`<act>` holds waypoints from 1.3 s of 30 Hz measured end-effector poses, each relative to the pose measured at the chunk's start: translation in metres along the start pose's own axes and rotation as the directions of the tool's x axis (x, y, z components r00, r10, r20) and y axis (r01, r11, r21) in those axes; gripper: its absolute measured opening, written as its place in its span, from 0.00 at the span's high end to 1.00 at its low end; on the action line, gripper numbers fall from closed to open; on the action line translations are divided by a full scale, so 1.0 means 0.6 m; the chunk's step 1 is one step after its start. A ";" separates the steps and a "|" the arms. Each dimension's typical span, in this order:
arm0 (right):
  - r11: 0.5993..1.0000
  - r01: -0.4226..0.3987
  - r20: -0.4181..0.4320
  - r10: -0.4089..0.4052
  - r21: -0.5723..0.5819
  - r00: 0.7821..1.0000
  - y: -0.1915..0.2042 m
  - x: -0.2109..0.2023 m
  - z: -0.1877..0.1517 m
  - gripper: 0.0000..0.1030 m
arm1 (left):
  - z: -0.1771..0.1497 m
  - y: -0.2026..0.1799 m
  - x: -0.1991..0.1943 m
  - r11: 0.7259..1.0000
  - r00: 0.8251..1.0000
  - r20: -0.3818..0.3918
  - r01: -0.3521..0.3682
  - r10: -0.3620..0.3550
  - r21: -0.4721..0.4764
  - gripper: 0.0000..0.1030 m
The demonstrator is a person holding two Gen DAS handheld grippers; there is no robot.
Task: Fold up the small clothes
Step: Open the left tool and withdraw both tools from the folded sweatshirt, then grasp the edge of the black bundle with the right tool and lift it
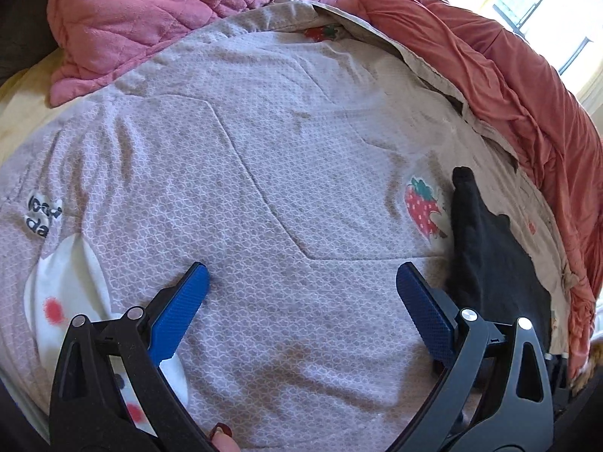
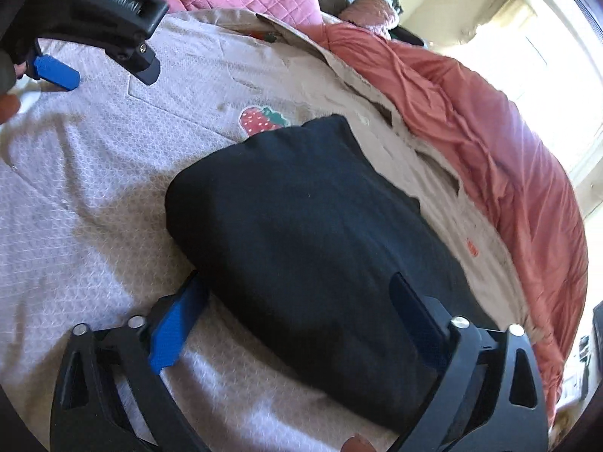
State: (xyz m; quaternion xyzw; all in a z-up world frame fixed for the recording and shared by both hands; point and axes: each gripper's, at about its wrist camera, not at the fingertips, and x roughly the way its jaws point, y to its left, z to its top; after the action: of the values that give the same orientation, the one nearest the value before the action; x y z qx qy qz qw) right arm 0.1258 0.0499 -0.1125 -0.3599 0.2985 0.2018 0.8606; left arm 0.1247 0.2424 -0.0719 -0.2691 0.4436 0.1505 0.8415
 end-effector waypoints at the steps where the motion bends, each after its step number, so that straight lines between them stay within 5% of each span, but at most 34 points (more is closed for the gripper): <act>1: 1.000 -0.010 0.008 0.010 0.008 1.000 -0.002 -0.001 -0.001 0.39 | 0.000 -0.001 0.000 1.000 1.000 -0.001 0.006 -0.006 0.000 0.09; 2: 1.000 -0.011 0.015 0.011 0.013 1.000 -0.004 -0.002 -0.001 0.55 | 0.001 -0.003 0.000 1.000 1.000 -0.003 0.016 -0.016 -0.002 0.09; 6: 0.986 -0.092 0.068 0.083 0.137 0.994 -0.037 -0.023 -0.007 0.89 | 0.006 -0.017 0.004 0.996 0.996 -0.029 0.083 -0.083 -0.018 0.09; 10: 0.915 -0.223 0.117 0.194 0.337 0.974 -0.100 -0.031 -0.013 0.92 | 0.018 -0.049 0.010 0.982 0.982 -0.039 0.185 -0.187 -0.049 0.09; 15: 0.874 -0.273 0.147 0.233 0.403 0.961 -0.126 -0.040 -0.016 0.93 | 0.038 -0.113 0.030 0.948 0.944 -0.084 0.318 -0.319 -0.034 0.09; 19: 0.873 -0.284 0.147 0.244 0.397 0.958 -0.124 -0.042 -0.020 0.93 | 0.058 -0.155 0.093 0.872 0.846 -0.210 0.470 -0.489 -0.137 0.10; 24: 0.865 -0.295 0.156 0.253 0.406 0.955 -0.121 -0.047 -0.028 0.93 | 0.054 -0.201 0.145 0.874 0.809 -0.341 0.473 -0.480 -0.107 0.12; 32: 0.859 -0.302 0.149 0.264 0.413 0.953 -0.117 -0.038 -0.030 0.93 | 0.034 -0.239 0.180 0.852 0.756 -0.415 0.512 -0.506 -0.108 0.44; 36: 0.853 -0.305 0.146 0.268 0.424 0.952 -0.122 -0.033 -0.032 0.93 | 0.024 -0.253 0.188 0.881 0.778 -0.441 0.469 -0.448 -0.068 0.71; 39: 0.847 -0.306 0.151 0.266 0.436 0.952 -0.128 -0.037 -0.035 0.93 | 0.023 -0.258 0.175 0.880 0.787 -0.421 0.470 -0.450 -0.061 0.81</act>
State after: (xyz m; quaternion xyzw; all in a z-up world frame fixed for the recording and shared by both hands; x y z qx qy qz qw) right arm 0.1449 -0.0193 -0.0715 -0.0916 0.3506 0.2675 0.8928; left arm 0.2690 0.1266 -0.1028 -0.3753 0.5397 -0.1314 0.7420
